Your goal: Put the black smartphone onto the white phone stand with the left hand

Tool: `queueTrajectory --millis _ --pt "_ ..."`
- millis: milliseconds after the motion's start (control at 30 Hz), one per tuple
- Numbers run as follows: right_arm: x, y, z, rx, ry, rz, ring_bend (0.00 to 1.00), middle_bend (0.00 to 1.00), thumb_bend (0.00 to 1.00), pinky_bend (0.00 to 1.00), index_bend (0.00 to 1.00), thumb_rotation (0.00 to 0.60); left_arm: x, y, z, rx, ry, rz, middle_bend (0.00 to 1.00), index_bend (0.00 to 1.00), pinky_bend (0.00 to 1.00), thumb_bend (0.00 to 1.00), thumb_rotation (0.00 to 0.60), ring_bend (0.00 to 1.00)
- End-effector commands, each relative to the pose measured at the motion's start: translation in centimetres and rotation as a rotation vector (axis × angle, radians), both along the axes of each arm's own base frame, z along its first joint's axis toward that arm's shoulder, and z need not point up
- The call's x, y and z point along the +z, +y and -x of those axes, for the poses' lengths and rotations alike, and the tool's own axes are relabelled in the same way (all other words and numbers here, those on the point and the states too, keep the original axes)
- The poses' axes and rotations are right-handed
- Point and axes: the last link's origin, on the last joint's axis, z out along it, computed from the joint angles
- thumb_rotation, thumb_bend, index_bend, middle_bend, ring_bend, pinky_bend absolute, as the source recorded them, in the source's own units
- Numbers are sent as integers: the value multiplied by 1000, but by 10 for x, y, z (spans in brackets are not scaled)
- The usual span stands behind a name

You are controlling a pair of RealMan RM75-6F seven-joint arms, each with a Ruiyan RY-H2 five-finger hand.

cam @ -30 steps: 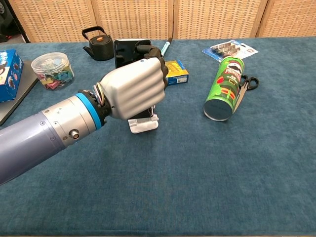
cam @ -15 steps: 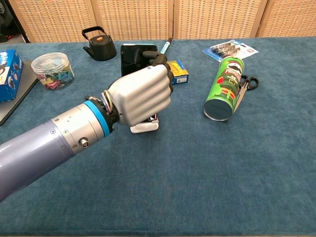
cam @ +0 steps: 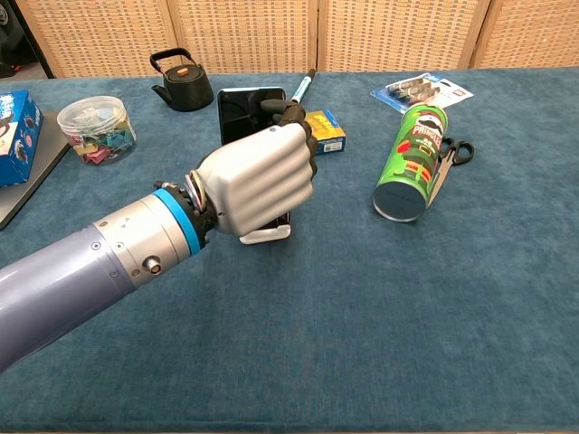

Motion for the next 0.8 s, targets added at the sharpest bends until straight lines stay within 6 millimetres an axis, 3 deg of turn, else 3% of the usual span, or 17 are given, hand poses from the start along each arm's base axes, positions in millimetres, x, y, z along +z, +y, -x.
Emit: queueTrajectory --millis 33,233,567,800 --pt "0 0 0 0 0 -1 0 0 0 0 0 600 1 0 0 3 -5 3 91 384 427 12 600 205" --pt "-1 0 0 -1 2 -4 0 0 0 0 0 600 4 1 -3 1 -26 18 1 272 427 0 600 157" --pt "-1 0 -1 -1 3 -5 0 0 0 0 0 600 12 2 -4 18 -45 26 0 156 427 0 600 102" --pt "-3 0 -1 -2 7 -13 0 0 0 0 0 600 28 -1 -16 53 -152 75 0 41 426 0 600 34"
